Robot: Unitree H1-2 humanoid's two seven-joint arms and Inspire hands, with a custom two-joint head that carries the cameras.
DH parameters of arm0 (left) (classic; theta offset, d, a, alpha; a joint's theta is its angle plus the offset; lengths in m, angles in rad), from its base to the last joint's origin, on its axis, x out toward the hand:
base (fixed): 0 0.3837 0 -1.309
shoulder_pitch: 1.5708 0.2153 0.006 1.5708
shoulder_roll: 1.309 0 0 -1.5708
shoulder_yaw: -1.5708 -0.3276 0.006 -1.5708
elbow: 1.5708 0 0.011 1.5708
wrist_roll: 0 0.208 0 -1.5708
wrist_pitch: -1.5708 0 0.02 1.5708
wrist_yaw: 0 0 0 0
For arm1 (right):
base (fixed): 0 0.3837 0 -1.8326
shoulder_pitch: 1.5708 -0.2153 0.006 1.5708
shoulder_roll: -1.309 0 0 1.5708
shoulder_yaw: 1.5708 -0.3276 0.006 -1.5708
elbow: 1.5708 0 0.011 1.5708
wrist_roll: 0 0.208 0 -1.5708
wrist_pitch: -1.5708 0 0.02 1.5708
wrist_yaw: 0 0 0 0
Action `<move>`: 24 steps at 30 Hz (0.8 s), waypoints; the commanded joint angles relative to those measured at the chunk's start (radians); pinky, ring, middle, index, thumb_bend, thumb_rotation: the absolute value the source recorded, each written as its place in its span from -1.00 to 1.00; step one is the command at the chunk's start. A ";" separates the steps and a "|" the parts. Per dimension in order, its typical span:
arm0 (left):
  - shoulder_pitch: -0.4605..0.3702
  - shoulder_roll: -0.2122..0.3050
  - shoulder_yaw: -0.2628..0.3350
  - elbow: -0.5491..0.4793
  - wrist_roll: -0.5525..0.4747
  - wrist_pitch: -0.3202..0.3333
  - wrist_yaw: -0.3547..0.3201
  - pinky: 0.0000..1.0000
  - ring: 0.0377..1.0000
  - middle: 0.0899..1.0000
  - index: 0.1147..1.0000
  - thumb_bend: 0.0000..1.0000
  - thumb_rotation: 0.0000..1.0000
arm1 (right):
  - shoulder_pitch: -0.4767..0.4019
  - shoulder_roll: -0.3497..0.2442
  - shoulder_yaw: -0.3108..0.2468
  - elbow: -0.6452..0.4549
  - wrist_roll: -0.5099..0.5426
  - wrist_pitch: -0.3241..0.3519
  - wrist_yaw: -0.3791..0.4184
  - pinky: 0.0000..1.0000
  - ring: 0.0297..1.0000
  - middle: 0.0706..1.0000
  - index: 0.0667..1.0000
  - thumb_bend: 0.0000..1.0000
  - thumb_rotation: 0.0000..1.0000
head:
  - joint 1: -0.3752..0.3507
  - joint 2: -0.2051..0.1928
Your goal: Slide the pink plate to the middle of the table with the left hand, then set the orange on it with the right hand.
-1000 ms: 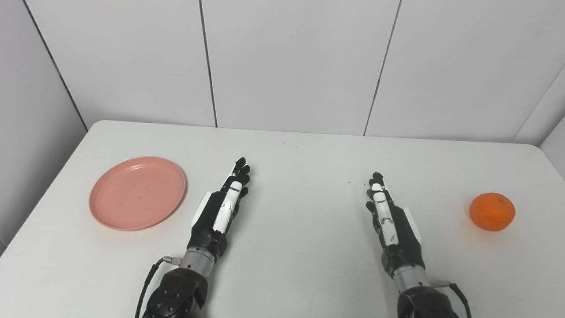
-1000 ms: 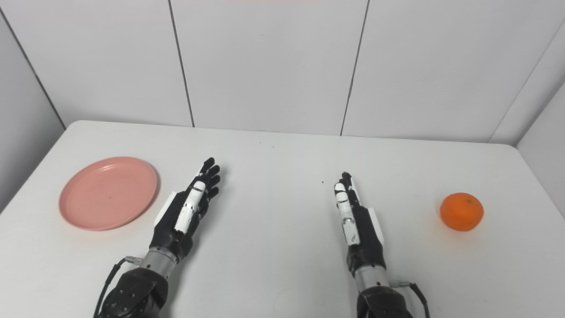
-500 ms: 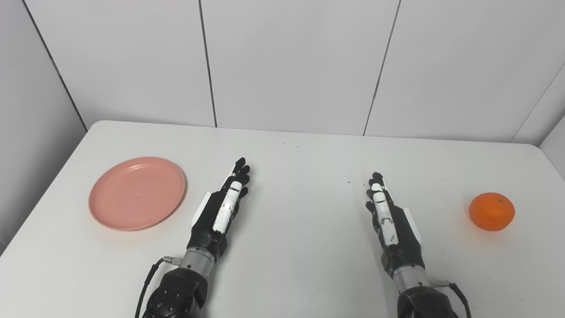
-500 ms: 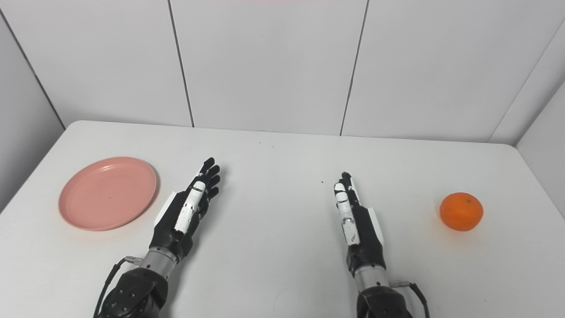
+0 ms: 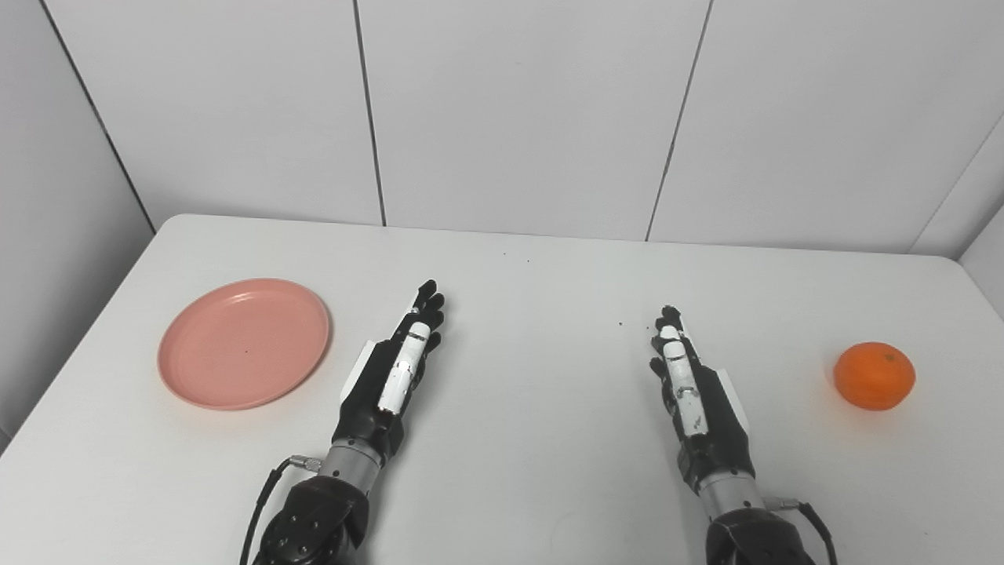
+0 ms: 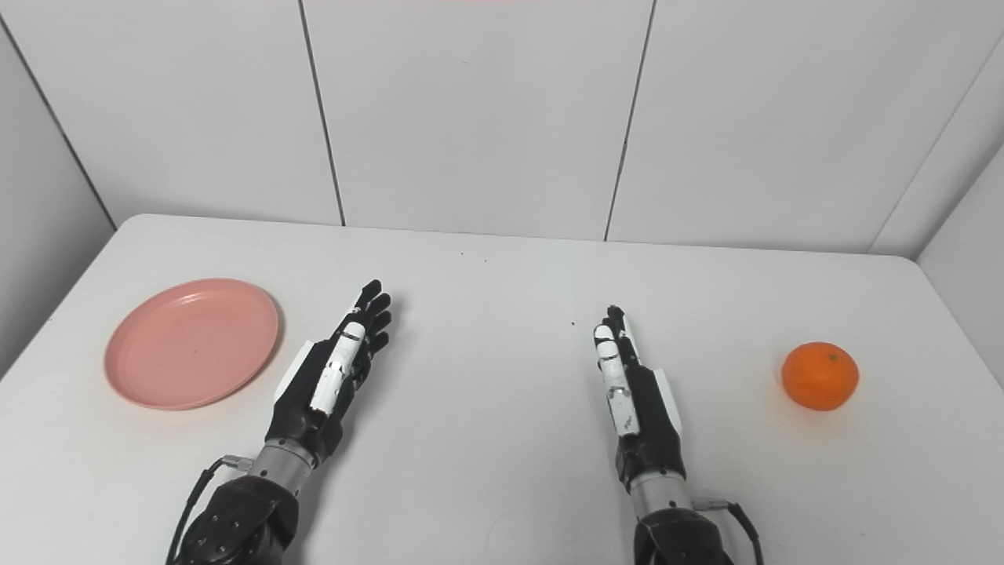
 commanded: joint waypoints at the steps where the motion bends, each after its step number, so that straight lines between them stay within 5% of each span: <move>1: -0.016 -0.004 0.000 -0.027 -0.004 -0.003 -0.006 1.00 1.00 1.00 1.00 -0.18 1.00 | -0.022 0.006 0.001 -0.019 0.003 -0.027 0.004 1.00 1.00 1.00 1.00 -0.50 1.00 | 0.001 -0.002; 15: -0.017 -0.009 0.002 -0.022 -0.005 -0.004 -0.004 1.00 1.00 1.00 1.00 -0.19 1.00 | -0.023 0.000 0.000 -0.012 0.004 -0.026 0.008 1.00 1.00 1.00 1.00 -0.49 1.00 | 0.015 -0.008; 24: -0.011 -0.054 -0.030 0.028 0.035 -0.059 0.018 1.00 1.00 1.00 1.00 -0.22 1.00 | -0.003 -0.045 -0.029 -0.008 0.057 -0.032 0.045 1.00 1.00 1.00 1.00 -0.49 1.00 | 0.184 -0.075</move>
